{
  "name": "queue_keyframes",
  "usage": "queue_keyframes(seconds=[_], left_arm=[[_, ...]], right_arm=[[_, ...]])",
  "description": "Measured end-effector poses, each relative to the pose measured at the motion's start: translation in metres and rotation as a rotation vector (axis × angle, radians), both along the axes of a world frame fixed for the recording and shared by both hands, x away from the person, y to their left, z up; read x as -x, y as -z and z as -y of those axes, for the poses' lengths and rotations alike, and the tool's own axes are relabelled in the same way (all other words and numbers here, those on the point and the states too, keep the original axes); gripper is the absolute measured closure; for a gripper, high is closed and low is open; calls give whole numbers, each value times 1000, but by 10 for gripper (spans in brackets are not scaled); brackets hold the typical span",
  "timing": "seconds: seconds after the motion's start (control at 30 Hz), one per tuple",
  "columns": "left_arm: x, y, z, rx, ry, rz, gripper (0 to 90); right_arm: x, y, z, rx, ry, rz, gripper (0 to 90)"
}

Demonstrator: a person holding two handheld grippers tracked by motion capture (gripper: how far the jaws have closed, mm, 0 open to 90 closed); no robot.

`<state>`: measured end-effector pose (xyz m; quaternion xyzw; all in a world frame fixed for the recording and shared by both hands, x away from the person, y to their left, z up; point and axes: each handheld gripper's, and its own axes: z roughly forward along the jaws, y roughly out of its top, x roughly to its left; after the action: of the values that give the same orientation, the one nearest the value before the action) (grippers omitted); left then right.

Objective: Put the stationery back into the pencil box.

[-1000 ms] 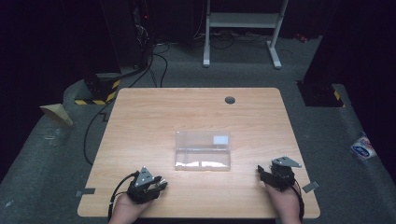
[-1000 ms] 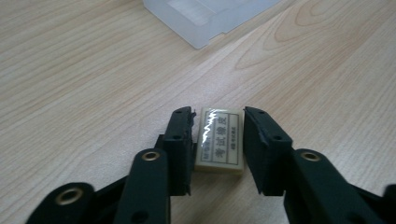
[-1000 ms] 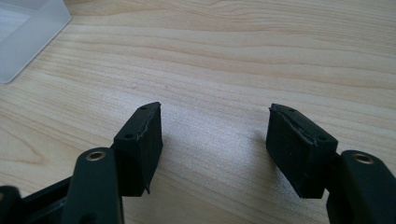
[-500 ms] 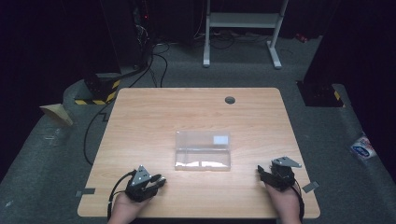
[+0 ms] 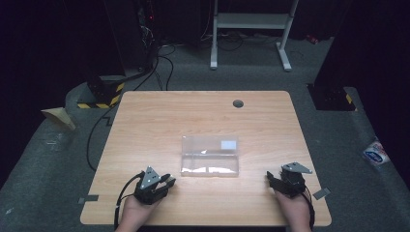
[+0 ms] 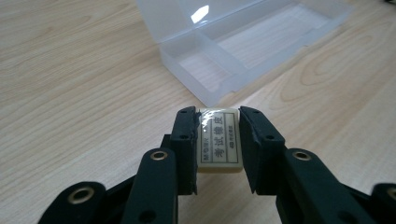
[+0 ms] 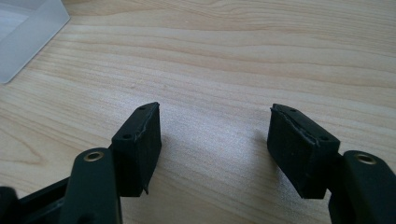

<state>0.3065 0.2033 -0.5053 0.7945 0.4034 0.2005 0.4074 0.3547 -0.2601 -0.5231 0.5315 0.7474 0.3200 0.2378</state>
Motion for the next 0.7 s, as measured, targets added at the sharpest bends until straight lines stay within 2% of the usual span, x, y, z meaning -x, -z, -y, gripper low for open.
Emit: queue_keyframes(seconds=[0.1, 0.17, 0.27, 0.37, 0.5, 0.7], left_arm=[[-7, -1, 2, 10, -34, -1, 677], [-11, -3, 5, 1, -51, 15, 677], [-16, -7, 9, 43, -75, 22, 677], [-17, -12, 13, 47, -81, 34, 677], [-20, -17, 12, 19, -76, 41, 677], [-22, -24, 10, 27, -59, 43, 678]], right_arm=[[-1, 0, 1, -3, -10, 0, 337], [0, 0, 1, -12, -7, -6, 338], [0, 0, 0, -3, -10, -4, 333], [-1, 0, 2, -8, -18, -1, 333], [0, 0, 1, -5, -21, -4, 333], [0, 0, 1, -7, -32, -7, 332]])
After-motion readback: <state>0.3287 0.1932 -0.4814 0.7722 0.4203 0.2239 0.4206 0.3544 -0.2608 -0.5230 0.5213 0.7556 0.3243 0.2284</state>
